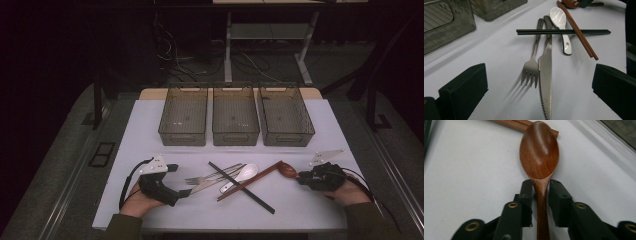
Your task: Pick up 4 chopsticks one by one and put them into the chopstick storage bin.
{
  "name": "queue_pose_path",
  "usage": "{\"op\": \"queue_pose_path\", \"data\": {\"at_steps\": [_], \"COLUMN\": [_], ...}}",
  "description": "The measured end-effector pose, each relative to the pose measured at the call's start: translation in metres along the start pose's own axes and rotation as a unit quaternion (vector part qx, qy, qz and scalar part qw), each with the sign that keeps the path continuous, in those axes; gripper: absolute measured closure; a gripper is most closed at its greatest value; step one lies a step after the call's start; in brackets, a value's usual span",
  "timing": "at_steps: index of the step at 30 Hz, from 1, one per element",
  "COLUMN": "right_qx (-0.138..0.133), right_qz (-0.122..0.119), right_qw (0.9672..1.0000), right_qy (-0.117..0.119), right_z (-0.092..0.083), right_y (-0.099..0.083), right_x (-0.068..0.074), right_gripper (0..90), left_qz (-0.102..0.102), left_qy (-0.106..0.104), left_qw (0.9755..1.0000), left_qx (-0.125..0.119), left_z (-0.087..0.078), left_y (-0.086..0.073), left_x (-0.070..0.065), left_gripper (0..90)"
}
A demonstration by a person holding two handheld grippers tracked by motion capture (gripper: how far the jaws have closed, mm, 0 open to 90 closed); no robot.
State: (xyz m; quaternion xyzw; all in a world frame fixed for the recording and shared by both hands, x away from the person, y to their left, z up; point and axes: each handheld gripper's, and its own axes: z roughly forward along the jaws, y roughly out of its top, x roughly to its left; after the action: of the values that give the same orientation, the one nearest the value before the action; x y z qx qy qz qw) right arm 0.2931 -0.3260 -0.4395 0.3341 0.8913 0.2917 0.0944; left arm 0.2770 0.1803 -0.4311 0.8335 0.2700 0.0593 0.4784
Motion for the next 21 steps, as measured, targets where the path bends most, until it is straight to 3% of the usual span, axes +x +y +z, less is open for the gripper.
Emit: {"op": "queue_pose_path", "data": {"at_steps": [5, 12, 13, 21], "right_qx": [-0.003, -0.005, 0.012, 0.034], "right_qz": [-0.005, -0.006, -0.016, -0.026], "right_qw": [0.9999, 0.9999, 0.9998, 0.9991], "right_qy": [0.010, 0.014, -0.003, -0.005], "right_z": [-0.0043, -0.0062, -0.0053, -0.0041], "right_y": [-0.0028, -0.0031, -0.0020, 0.0024], "right_x": [-0.0037, -0.0061, -0.0037, -0.0028], "right_gripper": [80.5, 80.8, 75.5, 80.4], "left_qz": [0.000, 0.000, 0.000, 0.000], "left_qy": [-0.001, -0.003, -0.003, -0.003], "left_qw": [1.0000, 1.0000, 1.0000, 1.0000], "left_qx": [0.000, 0.002, 0.002, 0.004], "left_z": [0.0002, 0.0004, 0.0005, 0.0008], "left_y": [0.0001, 0.0002, 0.0002, 0.0002], "left_x": [0.0000, 0.0000, 0.0001, 0.0001], "left_gripper": [0.0, 0.0, 0.0, 0.0]}}
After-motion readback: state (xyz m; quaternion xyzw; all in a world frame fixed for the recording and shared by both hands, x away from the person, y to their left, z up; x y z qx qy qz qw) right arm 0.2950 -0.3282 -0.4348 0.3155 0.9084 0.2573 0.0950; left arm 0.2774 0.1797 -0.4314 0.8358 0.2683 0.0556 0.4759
